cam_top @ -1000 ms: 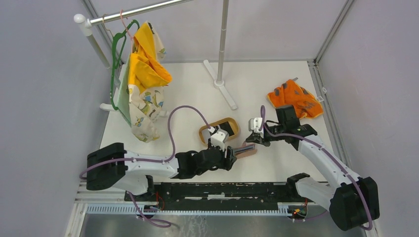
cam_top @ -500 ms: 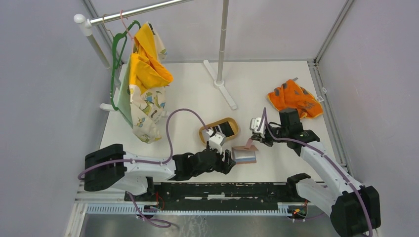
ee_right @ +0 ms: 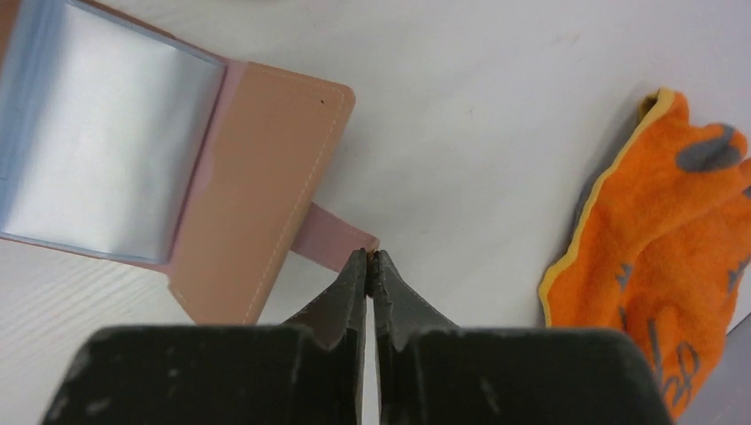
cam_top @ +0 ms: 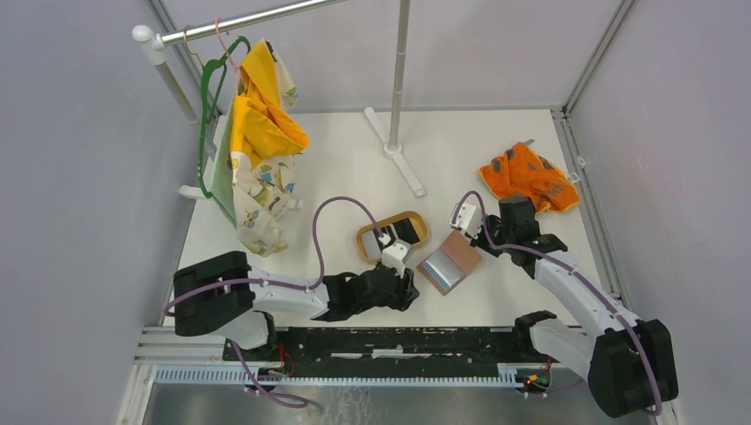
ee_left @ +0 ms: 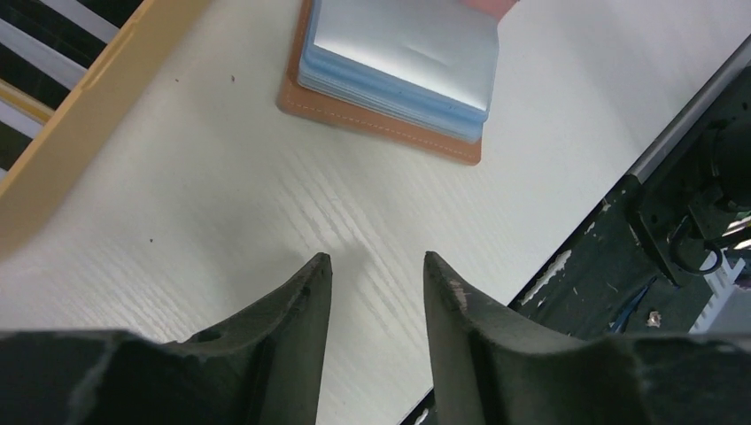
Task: Put the credit cards into the card holder
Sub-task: Open the card holder at the center of the board.
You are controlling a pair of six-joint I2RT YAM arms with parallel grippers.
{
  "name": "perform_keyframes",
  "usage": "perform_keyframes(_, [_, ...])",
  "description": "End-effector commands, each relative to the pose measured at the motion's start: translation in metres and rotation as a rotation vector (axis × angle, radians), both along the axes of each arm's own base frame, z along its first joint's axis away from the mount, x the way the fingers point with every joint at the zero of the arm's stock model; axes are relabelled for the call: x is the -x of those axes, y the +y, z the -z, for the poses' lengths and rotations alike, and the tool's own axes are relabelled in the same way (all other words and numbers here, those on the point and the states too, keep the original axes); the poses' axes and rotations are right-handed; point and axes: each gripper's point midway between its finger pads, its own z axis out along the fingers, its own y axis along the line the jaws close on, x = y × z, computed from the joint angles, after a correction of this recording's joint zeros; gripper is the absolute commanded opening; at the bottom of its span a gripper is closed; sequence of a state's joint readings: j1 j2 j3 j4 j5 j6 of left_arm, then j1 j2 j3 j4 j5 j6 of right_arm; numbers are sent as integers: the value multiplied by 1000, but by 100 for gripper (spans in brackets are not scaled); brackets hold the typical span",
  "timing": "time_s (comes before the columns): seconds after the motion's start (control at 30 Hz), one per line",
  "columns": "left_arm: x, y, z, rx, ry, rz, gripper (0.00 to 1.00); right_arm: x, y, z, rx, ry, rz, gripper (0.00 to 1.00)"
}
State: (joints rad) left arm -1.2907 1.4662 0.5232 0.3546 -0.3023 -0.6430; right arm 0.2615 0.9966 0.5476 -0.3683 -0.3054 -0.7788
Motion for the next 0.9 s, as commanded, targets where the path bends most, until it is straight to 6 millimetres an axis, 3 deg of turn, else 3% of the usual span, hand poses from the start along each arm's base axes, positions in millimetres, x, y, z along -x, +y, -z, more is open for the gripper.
perform_keyframes(0.0, [-13,-27,-26,89,-24,26,45,-9,-34,21,140,41,161,10])
perform_keyframes(0.13, [-15,-33,-31,120,-10,38,37,-4,-46,39,191,132,206,22])
perform_keyframes(0.2, [-15,-33,-33,131,-8,35,36,-5,-48,37,183,137,225,30])
perform_keyframes(0.3, [-14,-32,-40,151,-10,35,36,-17,-54,16,146,69,271,44])
perform_keyframes(0.4, [-15,-31,-49,176,-19,35,36,-32,-52,-27,69,-63,281,53])
perform_keyframes(0.53, [-17,-33,-57,194,-34,36,36,-38,-20,-88,-77,-180,142,60])
perform_keyframes(0.6, [-19,-32,-58,197,-36,33,36,-21,18,-107,-192,-130,-72,60])
perform_keyframes(0.67, [-21,-32,-59,203,-38,27,35,5,53,-114,-330,-50,-272,59])
perform_keyframes(0.77, [-23,-31,-61,214,-40,20,34,40,85,-102,-496,99,-464,51])
perform_keyframes(0.87, [-24,-30,-60,215,-39,13,34,44,90,-54,-424,218,-424,39])
